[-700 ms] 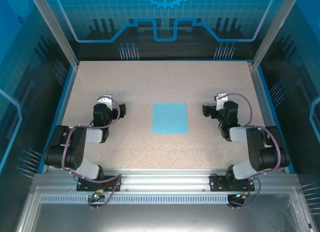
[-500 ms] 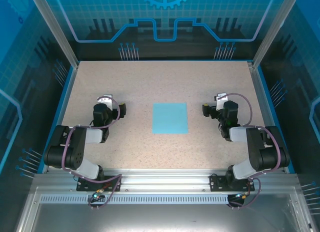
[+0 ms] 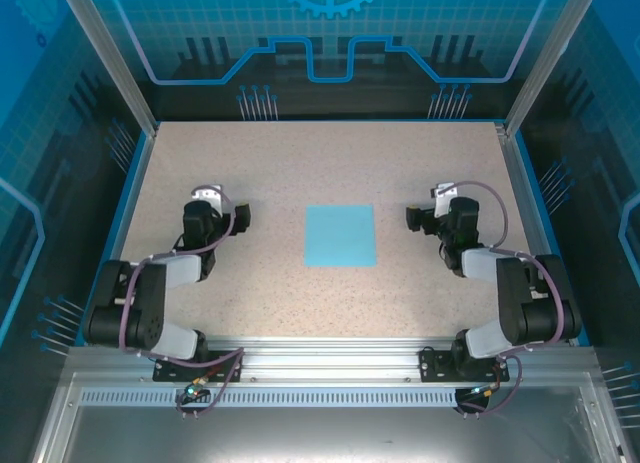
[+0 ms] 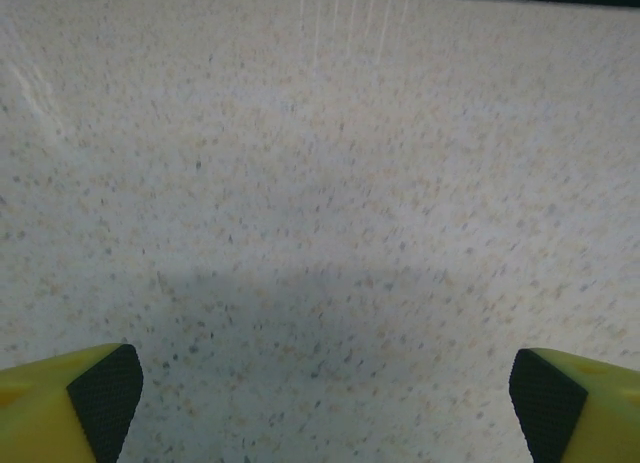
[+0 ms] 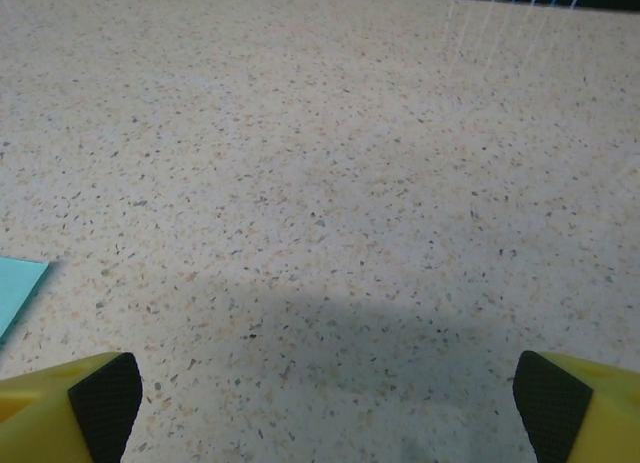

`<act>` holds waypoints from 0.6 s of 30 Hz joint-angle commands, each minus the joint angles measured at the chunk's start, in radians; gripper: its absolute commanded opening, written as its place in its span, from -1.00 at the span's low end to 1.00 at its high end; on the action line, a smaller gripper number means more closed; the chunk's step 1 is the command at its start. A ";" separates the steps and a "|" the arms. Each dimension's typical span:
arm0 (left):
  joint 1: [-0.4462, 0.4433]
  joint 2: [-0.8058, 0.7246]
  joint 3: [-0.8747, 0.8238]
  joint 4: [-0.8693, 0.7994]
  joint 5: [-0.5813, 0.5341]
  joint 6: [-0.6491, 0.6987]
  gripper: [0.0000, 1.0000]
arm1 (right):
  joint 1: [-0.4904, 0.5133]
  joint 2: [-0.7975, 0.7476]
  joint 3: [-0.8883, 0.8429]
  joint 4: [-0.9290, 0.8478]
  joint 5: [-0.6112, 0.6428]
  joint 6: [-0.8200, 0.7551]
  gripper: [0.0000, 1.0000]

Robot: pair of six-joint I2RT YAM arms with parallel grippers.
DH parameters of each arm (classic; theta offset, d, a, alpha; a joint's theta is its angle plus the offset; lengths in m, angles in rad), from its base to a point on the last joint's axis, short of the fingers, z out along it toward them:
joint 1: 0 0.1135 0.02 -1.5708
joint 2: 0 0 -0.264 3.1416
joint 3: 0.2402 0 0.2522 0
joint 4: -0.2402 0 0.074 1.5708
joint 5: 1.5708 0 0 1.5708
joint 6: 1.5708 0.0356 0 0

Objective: Fold a paper plane with a square sheet of paper (fold left side to right side)
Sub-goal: Pick up the square sheet of paper from the center of the table.

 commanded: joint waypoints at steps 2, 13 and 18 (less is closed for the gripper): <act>0.008 -0.212 0.108 -0.286 0.051 -0.113 0.97 | -0.016 -0.140 0.129 -0.295 -0.015 0.069 0.99; -0.320 -0.110 0.275 -0.610 0.348 -0.468 0.97 | 0.264 -0.072 0.370 -0.720 -0.051 0.335 0.99; -0.428 0.168 0.422 -0.629 0.489 -0.485 0.96 | 0.396 0.165 0.545 -0.789 -0.025 0.383 0.99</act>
